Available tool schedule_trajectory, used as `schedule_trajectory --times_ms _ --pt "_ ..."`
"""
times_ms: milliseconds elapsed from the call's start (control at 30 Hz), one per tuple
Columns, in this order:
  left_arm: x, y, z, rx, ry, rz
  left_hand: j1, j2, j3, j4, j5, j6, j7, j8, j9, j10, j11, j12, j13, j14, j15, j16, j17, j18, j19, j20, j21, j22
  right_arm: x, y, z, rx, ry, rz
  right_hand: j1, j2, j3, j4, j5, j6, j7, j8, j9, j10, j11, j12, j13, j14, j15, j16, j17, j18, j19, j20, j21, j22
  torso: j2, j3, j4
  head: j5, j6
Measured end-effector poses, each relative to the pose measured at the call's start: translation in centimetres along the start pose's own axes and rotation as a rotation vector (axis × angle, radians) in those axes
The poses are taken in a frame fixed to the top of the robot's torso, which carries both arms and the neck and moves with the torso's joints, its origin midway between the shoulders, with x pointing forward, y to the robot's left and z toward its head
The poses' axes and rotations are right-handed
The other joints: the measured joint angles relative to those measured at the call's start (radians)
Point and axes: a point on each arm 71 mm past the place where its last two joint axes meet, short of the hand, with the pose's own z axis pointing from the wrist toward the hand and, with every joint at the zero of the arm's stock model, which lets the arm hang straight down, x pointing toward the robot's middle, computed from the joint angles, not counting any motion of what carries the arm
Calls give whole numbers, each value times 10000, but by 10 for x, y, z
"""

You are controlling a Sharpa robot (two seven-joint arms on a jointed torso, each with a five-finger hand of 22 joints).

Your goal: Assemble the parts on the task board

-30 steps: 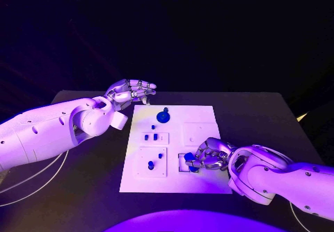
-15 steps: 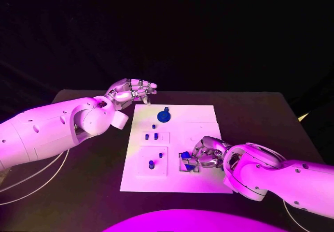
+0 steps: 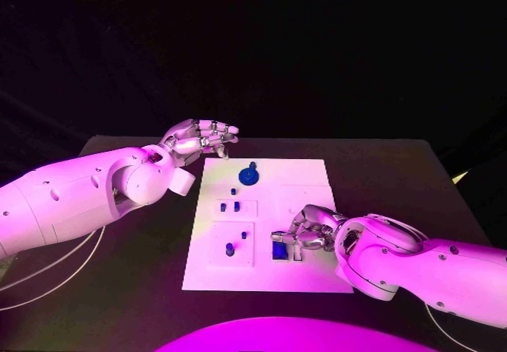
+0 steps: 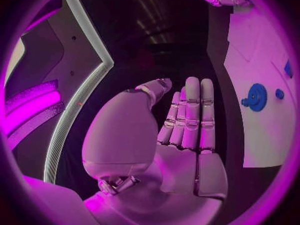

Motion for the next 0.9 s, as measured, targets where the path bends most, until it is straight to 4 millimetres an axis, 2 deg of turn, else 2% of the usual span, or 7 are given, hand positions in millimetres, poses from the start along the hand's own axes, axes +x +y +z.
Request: schedule_trajectory --times_ms 67,400,600,700,800,900 --pt "0 0 0 -9 0 1 0 0 0 0 0 0 0 0 0 0 0 0 0 0 0 0 0 0 0 0 0 0 0 0 0 -2 12 -95 -126 2 -244 -1 -210 -51 -21 27 34 0 0 -29 0 0 0 0 0 0 0 0 -35 0 -1 -1 0 0 -1" --pt "0 1 0 -36 0 1 0 0 0 0 0 0 0 0 1 0 0 0 1 0 0 0 1 0 0 0 1 0 1 1 -3 -105 33 -372 -124 -72 -512 -21 -292 -83 12 27 70 -38 37 -100 0 0 0 0 -1 0 0 0 -67 -1 -4 -3 -5 -13 2" --pt "-1 1 -1 -46 -10 5 0 0 0 0 0 0 0 0 1 0 0 0 1 0 0 0 1 0 -1 -1 2 -12 0 -1 -11 -187 -46 -382 938 123 -726 -43 105 -142 -2 68 134 -38 37 -100 -1 0 0 0 -2 -1 0 1 -67 -2 -3 -2 0 -7 -1" --pt "-2 1 -1 -52 -18 8 0 0 1 0 0 0 0 0 1 0 0 0 1 0 0 0 1 0 -1 -1 2 -12 -3 -6 -18 -186 -170 -323 1331 152 -821 -55 278 -161 -5 68 139 -38 37 -73 3 0 1 0 -2 0 0 0 -18 -2 -4 -2 -1 -12 -3" --pt "-2 1 -2 -56 -22 9 0 0 0 0 0 0 0 0 1 0 0 0 1 1 -1 0 1 0 -1 -1 2 -12 -12 -16 -28 -46 -441 -253 1594 130 -916 -72 311 -287 36 68 139 -38 37 -59 11 0 1 0 -2 0 0 0 -19 5 -7 -4 -5 -41 4" --pt "-2 1 -2 -60 -30 12 0 0 1 0 0 0 0 0 1 0 0 0 1 1 -1 0 1 0 -1 -1 2 -12 -31 -31 -35 313 -904 -203 1893 126 -998 -73 466 -394 74 5 125 -38 37 -58 19 0 1 0 -2 0 -1 1 12 6 -14 -9 -5 -90 15"
